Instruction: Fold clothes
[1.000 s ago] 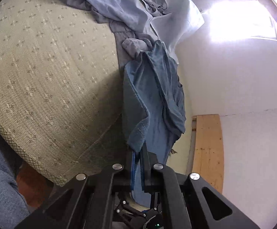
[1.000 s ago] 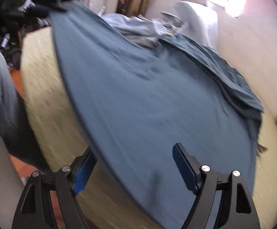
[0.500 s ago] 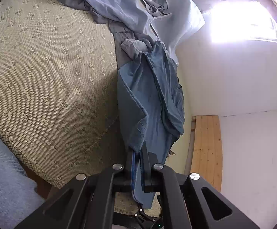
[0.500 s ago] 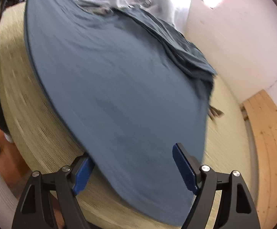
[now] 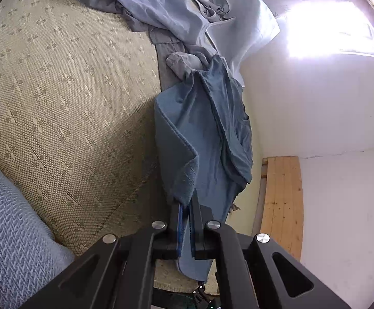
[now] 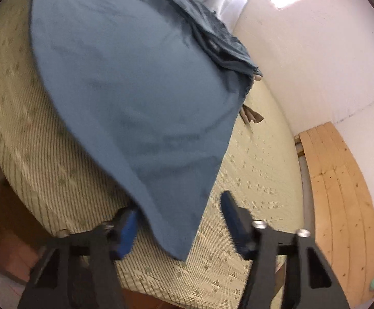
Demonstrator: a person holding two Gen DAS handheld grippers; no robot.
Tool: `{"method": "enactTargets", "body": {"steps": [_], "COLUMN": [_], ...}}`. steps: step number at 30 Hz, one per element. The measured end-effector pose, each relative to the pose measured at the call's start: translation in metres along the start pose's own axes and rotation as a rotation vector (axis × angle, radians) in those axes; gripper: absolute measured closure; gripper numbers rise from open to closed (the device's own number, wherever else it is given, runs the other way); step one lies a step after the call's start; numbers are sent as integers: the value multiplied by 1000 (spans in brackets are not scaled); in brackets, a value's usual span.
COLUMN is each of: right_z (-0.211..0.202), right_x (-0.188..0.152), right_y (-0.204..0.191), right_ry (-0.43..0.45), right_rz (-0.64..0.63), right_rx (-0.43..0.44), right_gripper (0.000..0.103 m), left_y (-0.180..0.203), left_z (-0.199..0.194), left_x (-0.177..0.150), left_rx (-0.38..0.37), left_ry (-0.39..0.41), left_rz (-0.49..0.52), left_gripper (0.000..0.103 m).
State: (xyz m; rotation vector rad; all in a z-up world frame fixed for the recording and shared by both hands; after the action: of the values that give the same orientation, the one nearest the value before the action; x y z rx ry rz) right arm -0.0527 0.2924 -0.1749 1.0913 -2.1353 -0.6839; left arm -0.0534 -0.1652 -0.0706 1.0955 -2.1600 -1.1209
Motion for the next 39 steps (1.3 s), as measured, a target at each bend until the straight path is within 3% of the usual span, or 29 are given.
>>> {"method": "enactTargets", "body": {"steps": [5, 7, 9, 16, 28, 39], "right_z": [3, 4, 2, -32, -172, -271], "right_x": [-3, -2, 0, 19, 71, 100], "right_y": [-5, -7, -6, 33, 128, 164], "right_ry": [0, -2, 1, 78, 299, 408], "right_rz": [-43, -55, -57, -14, 36, 27], "right_rx": [-5, -1, 1, -59, -247, -325], "right_gripper": [72, 97, 103, 103, 103, 103], "left_y": [1, 1, 1, 12, 62, 106], "left_z": [0, -1, -2, -22, -97, -173], "left_x": [0, 1, 2, 7, 17, 15], "left_rx": [4, 6, 8, -11, -116, -221], "left_ry": [1, 4, 9, 38, 122, 190], "left_rz": [1, 3, 5, 27, 138, 205], "left_gripper": [100, 100, 100, 101, 101, 101]}}
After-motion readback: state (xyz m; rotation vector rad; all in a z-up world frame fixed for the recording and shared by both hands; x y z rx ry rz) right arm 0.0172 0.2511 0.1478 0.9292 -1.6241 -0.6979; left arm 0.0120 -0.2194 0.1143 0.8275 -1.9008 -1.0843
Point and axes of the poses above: each gripper's, at about its wrist camera, not at the fingertips, and z roughly the way its jaws point, y to its right, x to its top, the point moved 9 cm from there along z, roughly the way its jaws point, and after that the axes turned 1 degree about -z, right-handed, at the moved point
